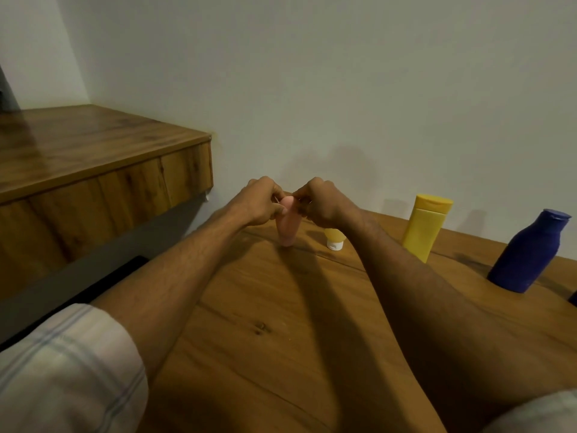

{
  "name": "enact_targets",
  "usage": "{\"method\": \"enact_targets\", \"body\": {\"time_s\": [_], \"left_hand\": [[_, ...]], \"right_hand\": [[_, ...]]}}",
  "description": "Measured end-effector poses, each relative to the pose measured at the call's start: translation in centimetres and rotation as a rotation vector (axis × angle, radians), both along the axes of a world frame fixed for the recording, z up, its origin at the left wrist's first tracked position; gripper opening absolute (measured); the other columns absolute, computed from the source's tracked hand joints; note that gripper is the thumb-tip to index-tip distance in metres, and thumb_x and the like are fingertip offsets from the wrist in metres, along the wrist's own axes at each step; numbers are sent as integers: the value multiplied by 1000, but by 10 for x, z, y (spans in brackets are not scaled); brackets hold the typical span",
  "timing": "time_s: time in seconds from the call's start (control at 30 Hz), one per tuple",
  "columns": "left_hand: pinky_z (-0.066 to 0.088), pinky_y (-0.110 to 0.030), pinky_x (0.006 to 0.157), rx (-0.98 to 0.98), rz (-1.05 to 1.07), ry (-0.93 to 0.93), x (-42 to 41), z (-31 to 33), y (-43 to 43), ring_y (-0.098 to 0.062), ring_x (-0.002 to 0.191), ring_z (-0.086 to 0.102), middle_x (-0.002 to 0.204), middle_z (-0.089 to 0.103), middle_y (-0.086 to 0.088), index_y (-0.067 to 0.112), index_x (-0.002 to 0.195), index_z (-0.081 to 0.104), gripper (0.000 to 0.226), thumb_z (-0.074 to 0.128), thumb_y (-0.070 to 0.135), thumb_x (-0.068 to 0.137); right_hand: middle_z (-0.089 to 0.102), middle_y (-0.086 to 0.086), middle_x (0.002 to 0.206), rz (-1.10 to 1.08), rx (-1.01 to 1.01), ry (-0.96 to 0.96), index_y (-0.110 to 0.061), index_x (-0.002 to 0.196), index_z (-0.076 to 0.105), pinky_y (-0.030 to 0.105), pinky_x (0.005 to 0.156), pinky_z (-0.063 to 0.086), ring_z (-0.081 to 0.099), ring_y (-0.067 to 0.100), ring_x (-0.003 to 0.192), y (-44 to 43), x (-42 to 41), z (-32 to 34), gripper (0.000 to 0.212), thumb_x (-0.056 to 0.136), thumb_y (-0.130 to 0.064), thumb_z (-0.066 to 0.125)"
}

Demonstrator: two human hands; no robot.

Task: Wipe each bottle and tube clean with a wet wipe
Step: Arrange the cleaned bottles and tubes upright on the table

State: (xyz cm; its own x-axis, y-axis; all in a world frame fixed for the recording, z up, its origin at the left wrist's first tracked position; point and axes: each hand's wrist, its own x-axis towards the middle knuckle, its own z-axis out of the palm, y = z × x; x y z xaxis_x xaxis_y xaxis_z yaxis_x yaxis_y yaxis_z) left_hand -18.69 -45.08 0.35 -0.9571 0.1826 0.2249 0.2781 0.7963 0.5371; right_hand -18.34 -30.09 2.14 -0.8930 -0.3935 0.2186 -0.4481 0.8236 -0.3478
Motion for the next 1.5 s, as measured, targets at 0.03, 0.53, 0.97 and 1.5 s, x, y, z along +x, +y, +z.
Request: {"method": "enact_targets", "body": {"time_s": [0.03, 0.53, 0.97, 1.5], "left_hand": [[52, -29, 80, -2, -1, -3, 0, -1, 0, -19, 86, 63, 110, 70, -13, 6, 116, 69, 28, 68, 12, 89], [50, -28, 78, -38, 11, -43, 8, 0, -1, -17, 86, 61, 115, 69, -14, 6, 121, 67, 34, 70, 13, 87], [45, -24, 70, 155, 53, 192, 59, 39, 31, -17, 88, 58, 106, 64, -7, 15, 114, 66, 36, 79, 19, 81], [59, -33, 66, 140, -507, -120, 165, 42, 204, -18, 67, 67, 83, 69, -3, 15, 105, 66, 29, 79, 11, 80]], "right_hand": [[66, 13, 115, 1, 2, 1, -4, 121, 61, 21, 72, 49, 64, 25, 98, 0, 0, -1, 30, 92, -7, 57], [65, 13, 117, -24, 22, -6, -2, 123, 60, 26, 77, 52, 64, 26, 99, -1, 0, -6, 32, 91, -4, 58], [67, 9, 115, -97, -110, 21, -6, 120, 63, 22, 80, 48, 63, 16, 99, 36, 45, 27, 35, 85, -10, 68], [71, 7, 86, -462, 19, -272, -6, 95, 71, 22, 64, 57, 70, 13, 71, 194, 207, 53, 13, 83, -11, 70]]}}
